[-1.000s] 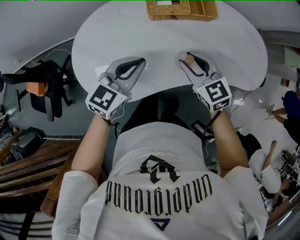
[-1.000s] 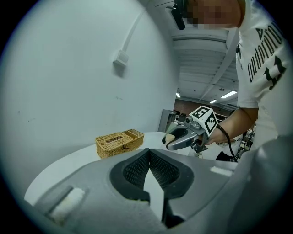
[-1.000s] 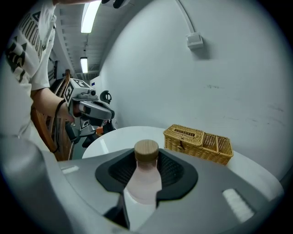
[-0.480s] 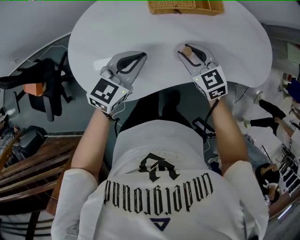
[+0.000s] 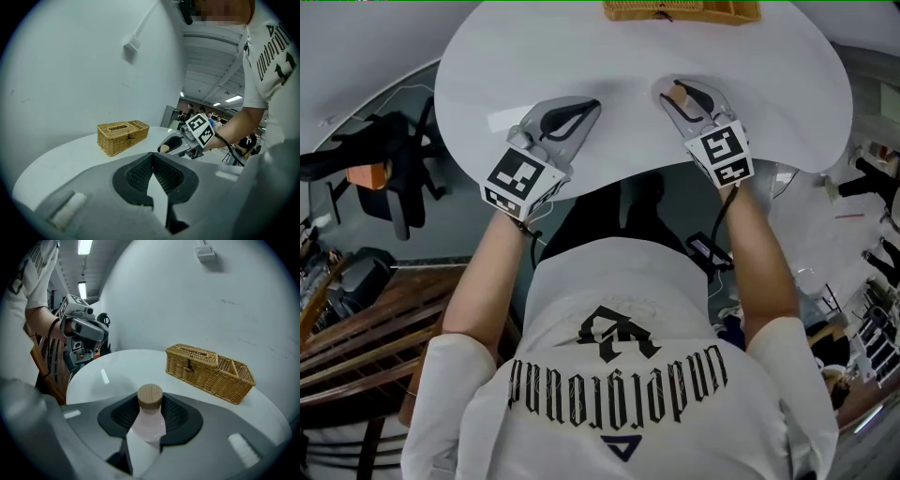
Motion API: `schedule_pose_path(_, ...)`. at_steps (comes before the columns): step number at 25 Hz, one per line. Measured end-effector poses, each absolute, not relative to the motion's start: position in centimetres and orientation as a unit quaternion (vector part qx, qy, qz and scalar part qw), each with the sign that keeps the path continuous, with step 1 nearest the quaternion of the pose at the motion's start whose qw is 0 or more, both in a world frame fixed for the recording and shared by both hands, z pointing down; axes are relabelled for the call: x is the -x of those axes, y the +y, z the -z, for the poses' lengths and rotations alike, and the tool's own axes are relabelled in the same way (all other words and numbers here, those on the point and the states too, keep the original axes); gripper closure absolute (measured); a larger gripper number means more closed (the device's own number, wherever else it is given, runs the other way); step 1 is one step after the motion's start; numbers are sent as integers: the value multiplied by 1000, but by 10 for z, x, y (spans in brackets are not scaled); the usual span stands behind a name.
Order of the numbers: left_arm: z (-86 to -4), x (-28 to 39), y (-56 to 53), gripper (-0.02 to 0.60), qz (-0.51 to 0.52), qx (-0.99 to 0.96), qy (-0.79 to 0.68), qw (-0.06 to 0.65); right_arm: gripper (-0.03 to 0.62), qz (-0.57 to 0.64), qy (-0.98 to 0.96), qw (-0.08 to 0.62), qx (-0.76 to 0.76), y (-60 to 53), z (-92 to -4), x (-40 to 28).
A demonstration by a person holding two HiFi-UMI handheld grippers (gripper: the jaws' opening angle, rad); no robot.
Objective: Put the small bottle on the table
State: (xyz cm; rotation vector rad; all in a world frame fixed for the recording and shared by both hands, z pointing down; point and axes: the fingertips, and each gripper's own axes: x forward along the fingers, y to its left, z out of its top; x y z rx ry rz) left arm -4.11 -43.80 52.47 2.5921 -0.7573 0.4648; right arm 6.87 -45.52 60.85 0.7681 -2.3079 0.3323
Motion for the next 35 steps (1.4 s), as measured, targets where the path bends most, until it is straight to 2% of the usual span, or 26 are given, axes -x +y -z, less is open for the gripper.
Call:
schedule_pose_path(21,-536,43,-440,574,-170,-923,-272,214,450,-124,-880,340,-307,-465,-621,-72)
schedule_pose_path(27,-548,34,-430,574,-178,-922,-273,212,411,-136,-883,322,-313,-460,-633,-79)
schedule_pose_path(35,-535,32,-409,572,-173,-922,-280,203,402,-128,-883,317,-323,-443,-617,-88)
